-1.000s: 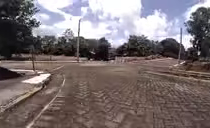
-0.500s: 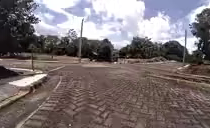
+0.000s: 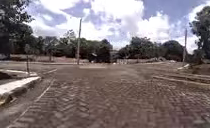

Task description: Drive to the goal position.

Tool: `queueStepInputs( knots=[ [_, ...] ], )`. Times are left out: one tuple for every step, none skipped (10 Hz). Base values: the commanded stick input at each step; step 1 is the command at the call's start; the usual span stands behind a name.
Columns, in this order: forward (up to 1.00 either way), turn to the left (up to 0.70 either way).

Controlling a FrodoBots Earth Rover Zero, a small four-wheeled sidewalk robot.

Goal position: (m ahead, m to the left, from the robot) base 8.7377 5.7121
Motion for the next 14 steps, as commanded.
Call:
queueStepInputs(
  knots=[
    [1.00, 0.00],
    [1.00, 0.00],
    [1.00, 0.00],
    [1.00, 0.00],
    [1.00, 0.00],
    [1.00, 0.00],
    [1.00, 0.00],
    [1.00, 0.00],
    [1.00, 0.00],
    [1.00, 0.00],
    [1.00, 0.00],
    [1.00, 0.00],
    [1.00, 0.00],
    [1.00, 0.00]
  ],
)
